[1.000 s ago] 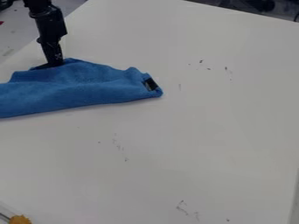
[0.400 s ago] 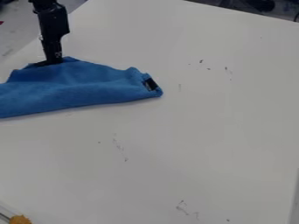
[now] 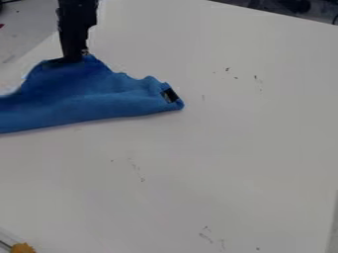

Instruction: Unfold the cloth from bottom to top

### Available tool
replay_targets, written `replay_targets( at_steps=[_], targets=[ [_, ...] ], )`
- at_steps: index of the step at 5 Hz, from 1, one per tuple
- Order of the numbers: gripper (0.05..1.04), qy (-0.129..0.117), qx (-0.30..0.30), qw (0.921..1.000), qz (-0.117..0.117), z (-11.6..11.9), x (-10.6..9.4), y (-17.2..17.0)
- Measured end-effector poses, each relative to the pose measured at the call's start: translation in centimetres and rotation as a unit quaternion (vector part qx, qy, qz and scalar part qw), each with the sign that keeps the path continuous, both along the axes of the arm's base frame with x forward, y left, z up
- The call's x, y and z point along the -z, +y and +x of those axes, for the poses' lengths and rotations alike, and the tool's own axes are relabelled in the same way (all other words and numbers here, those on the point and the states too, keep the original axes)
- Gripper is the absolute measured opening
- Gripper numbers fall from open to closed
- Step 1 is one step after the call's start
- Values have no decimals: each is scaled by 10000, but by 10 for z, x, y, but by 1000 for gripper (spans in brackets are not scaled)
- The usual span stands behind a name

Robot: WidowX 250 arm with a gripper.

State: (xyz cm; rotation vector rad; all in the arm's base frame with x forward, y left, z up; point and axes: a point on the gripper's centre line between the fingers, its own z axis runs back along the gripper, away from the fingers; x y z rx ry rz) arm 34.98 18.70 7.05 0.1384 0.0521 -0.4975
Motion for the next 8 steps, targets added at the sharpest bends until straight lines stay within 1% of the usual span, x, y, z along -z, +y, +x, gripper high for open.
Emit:
replay_targets(
  at_steps=[1, 2, 3, 4, 5, 6, 7, 8],
  targets=[
    [66, -111, -348, 9993, -117, -21, -7, -33],
    [66, -121, -554, 9982, -205, -44, -9, -53],
    [66, -89, -687, 9966, -437, -59, 0, -66],
    [66, -143, -738, 9960, -492, -72, 4, -75],
    [66, -192, -830, 9947, -567, -84, 10, -92],
    [66, -298, -952, 9934, -558, -99, 12, -103],
    [66, -270, -948, 9935, -573, -110, 15, -107],
    [66, -356, -995, 9928, -556, -121, 11, -111]
  ],
)
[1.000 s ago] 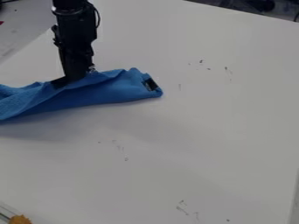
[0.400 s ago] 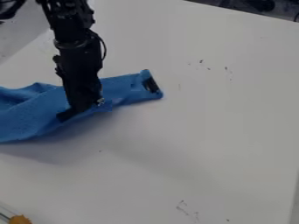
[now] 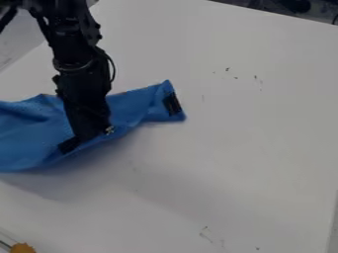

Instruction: Unfold the cloth from bottom to top

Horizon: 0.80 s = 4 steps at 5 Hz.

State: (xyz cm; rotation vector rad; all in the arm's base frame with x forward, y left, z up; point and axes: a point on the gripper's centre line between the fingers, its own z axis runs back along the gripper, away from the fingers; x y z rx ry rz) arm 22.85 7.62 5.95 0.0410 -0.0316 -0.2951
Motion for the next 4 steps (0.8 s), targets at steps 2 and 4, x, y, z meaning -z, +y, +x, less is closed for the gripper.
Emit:
replay_targets(
  at_steps=[2, 4],
  targets=[
    [66, 117, 97, 9999, -18, -20, -3, -6],
    [66, 185, 112, 9997, -89, -35, -8, -8]
  ],
)
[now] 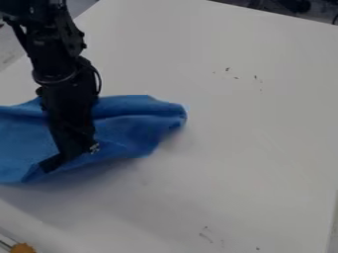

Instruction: Unfold the cloth from bottom to top

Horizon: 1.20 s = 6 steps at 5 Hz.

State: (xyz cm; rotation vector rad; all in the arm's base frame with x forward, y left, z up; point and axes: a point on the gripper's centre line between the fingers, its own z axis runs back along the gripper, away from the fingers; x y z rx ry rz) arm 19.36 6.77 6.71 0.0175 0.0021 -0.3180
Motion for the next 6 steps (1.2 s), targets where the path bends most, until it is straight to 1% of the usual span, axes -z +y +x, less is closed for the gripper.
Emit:
replay_targets(
  at_steps=[1, 2, 3, 4, 5, 6],
  targets=[
    [84, 81, -38, 10000, 29, -7, -3, 0],
    [241, 49, -62, 10000, 58, -9, -2, -1],
    [510, -33, -148, 9999, 58, -10, -5, -2],
    [840, -31, -236, 9997, 48, -11, -3, -4],
    [1010, -133, -330, 9994, 36, -11, -6, -7],
    [1008, -174, -517, 9985, -23, -10, -5, -9]
  ],
)
